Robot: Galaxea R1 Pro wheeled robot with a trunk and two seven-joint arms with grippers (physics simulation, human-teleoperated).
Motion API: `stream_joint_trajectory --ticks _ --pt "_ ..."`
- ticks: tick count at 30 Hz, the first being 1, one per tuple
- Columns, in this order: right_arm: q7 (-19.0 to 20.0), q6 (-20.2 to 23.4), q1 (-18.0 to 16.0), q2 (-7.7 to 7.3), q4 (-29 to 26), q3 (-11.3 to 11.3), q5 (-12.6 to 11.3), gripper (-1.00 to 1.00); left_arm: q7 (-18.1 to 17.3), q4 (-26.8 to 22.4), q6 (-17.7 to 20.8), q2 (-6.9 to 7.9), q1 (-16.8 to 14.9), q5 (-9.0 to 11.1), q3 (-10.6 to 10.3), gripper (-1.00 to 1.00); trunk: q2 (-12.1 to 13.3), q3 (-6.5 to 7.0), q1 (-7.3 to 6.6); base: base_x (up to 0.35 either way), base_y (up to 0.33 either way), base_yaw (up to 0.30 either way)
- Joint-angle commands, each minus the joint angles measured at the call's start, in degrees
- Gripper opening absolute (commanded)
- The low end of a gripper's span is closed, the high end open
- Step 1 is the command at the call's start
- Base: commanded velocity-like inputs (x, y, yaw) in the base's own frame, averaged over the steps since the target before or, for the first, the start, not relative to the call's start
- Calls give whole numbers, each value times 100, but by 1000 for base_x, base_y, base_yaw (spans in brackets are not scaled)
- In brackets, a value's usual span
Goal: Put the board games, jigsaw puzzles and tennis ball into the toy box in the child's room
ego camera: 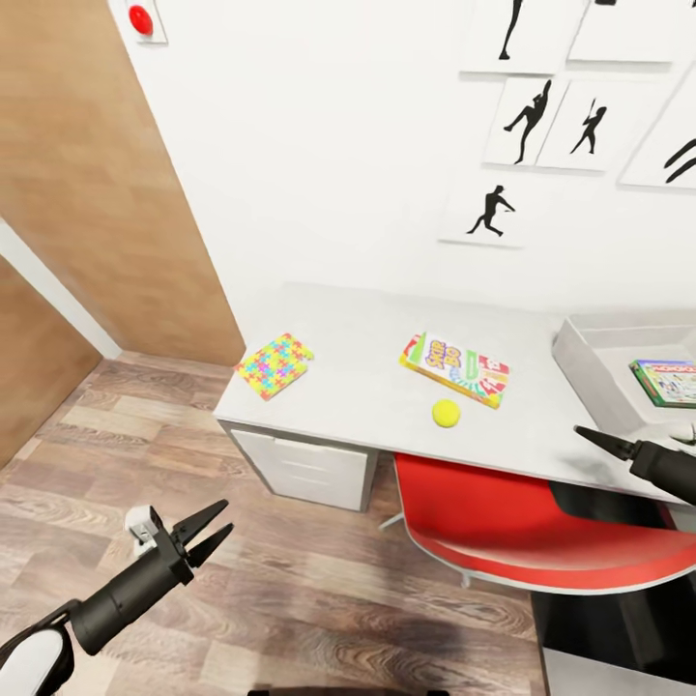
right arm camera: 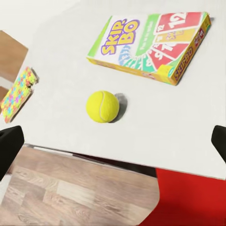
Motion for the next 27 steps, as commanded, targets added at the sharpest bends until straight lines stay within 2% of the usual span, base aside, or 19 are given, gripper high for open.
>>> stream_joint_trajectory --ticks 1,10,14,20,23,25,27 --pt "34 25 -2 1 -1 -2 14 100 -20 5 17 0 30 8 9 100 -9 1 3 0 0 118" --pt "51 -13 6 31 -1 91 23 100 -89 70 -161 18 300 -122 65 100 -9 81 3 0 0 121" --pt "40 -21 5 57 -1 399 48 100 -90 88 -230 19 376 -220 74 100 -9 117 3 0 0 126" --pt "-118 -25 1 101 -1 795 158 100 -97 110 -326 10 438 -543 76 100 -9 170 3 0 0 101" --pt "-186 -26 0 114 -1 970 177 100 -98 122 -347 11 526 -596 92 100 -9 196 3 0 0 87" --pt "-215 -26 -3 119 -1 1101 187 100 -99 155 -389 13 607 -619 170 100 -9 214 3 0 0 84" --pt "-311 -24 -11 123 0 1258 210 100 -99 256 -479 15 722 -639 374 100 -9 232 3 0 0 82"
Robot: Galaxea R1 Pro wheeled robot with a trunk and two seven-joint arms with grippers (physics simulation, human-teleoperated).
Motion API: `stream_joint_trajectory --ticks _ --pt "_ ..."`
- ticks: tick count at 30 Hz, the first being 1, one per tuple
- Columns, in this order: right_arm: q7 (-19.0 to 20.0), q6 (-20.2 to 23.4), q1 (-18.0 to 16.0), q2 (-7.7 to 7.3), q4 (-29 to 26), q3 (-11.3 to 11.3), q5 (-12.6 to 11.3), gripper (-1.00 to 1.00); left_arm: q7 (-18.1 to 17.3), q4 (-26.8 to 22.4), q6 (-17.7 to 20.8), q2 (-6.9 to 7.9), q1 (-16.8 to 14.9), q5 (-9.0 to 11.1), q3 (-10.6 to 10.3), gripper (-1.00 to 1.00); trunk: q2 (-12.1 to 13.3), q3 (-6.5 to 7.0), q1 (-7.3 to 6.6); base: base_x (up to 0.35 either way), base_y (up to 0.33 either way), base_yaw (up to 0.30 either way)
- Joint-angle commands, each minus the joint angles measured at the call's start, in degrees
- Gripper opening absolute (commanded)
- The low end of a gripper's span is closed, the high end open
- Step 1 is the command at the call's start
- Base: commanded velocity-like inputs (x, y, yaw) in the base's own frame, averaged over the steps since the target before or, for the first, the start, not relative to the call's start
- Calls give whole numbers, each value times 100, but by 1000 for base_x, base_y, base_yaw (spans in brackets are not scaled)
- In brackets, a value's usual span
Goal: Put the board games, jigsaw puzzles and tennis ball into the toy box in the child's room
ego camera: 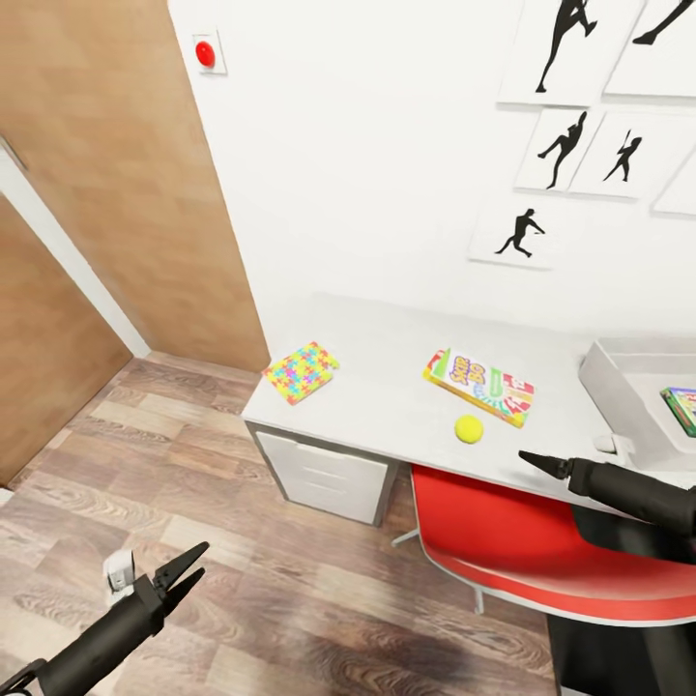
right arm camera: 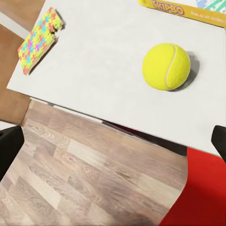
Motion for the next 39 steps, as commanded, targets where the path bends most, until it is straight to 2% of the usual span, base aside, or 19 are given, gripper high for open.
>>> stream_joint_trajectory --ticks 1,5,12,17,28,39 --pt "26 32 -5 0 -1 -5 12 100 7 -3 42 0 1 37 8 100 -9 2 4 0 0 81" --pt "-222 35 -15 4 0 218 38 100 5 117 -37 1 147 20 228 100 -9 37 4 0 0 80" --pt "-339 26 -24 7 0 334 49 100 6 175 -70 0 218 -103 307 100 -9 100 4 0 0 46" --pt "-365 25 -24 6 -2 367 51 100 3 197 -79 -1 303 -175 338 100 -9 146 4 0 0 -58" --pt "-371 30 -34 3 -1 379 51 100 6 204 -89 -6 375 -191 350 100 -9 248 4 0 0 -54" --pt "-380 20 -31 12 -2 384 52 100 7 204 -90 -7 381 -193 353 100 -9 322 4 0 0 175"
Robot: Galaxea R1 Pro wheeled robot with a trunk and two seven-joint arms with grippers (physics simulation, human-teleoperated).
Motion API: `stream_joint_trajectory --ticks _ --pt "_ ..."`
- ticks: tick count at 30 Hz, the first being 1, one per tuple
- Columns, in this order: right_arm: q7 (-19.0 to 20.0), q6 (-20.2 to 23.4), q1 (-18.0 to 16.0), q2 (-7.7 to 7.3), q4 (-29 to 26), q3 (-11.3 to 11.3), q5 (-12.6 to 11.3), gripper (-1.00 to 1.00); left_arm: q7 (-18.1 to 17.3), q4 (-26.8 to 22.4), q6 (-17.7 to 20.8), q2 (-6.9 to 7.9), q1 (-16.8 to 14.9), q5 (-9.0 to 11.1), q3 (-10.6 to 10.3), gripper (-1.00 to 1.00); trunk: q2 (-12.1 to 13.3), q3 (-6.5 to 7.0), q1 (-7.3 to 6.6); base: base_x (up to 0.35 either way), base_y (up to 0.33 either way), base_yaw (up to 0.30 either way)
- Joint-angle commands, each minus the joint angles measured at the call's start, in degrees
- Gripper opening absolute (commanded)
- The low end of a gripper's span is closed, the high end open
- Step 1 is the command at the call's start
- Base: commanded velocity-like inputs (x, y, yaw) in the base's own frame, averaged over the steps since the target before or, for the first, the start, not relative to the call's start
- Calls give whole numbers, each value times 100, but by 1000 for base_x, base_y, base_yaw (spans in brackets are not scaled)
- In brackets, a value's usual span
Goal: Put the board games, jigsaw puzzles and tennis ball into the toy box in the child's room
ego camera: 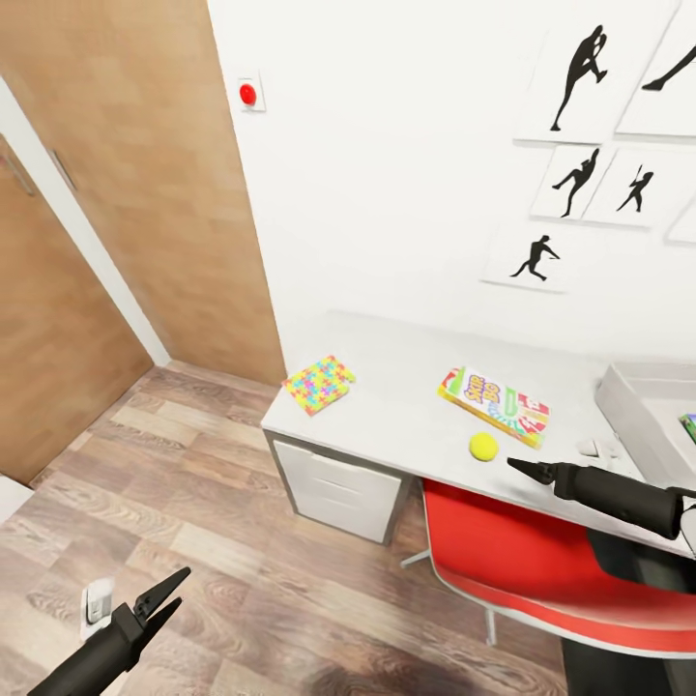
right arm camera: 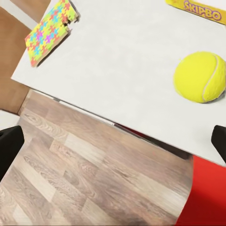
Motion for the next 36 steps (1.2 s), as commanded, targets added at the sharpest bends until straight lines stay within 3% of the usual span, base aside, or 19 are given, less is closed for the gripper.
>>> stream_joint_trajectory --ticks 1,17,36 --pt "34 28 -4 1 -1 -5 19 100 8 -5 43 0 0 37 6 100 -9 -3 3 0 0 243" --pt "-219 20 -6 23 -1 62 19 100 10 26 43 0 -1 40 6 100 -9 83 3 0 0 249" --pt "-234 42 -15 26 -1 83 18 100 32 156 36 -7 -29 33 -6 100 -9 214 3 0 0 196"
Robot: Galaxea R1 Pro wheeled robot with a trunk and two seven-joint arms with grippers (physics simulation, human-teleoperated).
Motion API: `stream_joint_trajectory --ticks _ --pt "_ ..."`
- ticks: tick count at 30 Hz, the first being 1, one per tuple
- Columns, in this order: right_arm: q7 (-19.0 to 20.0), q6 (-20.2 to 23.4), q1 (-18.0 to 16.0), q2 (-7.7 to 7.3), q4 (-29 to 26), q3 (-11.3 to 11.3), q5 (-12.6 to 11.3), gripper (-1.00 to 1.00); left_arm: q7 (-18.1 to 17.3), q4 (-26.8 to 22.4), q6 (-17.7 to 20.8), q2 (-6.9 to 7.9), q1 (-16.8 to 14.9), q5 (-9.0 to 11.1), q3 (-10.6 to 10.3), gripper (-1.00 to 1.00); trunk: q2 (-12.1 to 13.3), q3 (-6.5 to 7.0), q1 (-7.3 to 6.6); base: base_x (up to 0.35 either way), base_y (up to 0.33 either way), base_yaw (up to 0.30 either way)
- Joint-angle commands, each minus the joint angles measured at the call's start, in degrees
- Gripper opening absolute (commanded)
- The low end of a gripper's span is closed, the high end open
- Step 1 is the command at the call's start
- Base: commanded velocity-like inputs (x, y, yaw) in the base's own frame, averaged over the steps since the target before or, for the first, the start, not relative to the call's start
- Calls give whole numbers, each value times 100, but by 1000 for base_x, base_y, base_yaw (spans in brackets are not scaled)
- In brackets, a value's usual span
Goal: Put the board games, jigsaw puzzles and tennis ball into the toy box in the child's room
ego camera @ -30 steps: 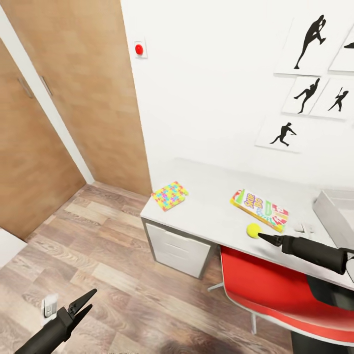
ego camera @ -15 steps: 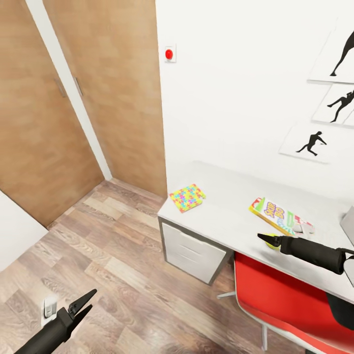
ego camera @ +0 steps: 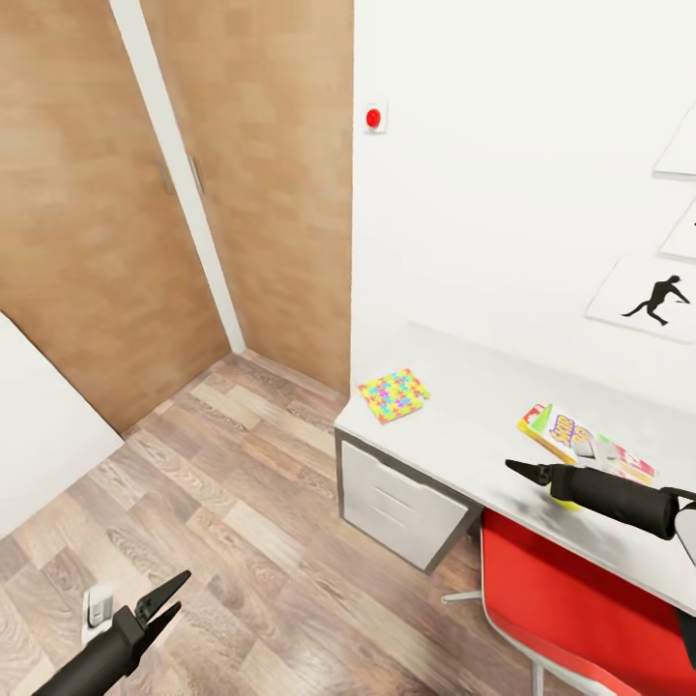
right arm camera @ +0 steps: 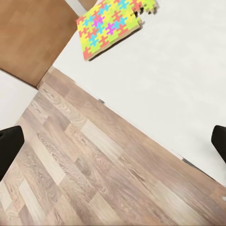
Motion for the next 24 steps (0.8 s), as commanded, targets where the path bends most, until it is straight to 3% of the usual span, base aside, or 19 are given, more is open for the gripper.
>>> stream_joint_trajectory --ticks 1,24 --pt "42 25 -4 1 -1 -4 25 100 2 43 43 0 -6 42 7 100 -9 -4 4 0 0 109" --pt "44 16 -3 3 -1 -2 25 100 -16 194 -177 -2 -23 62 -3 100 -9 128 4 0 0 140"
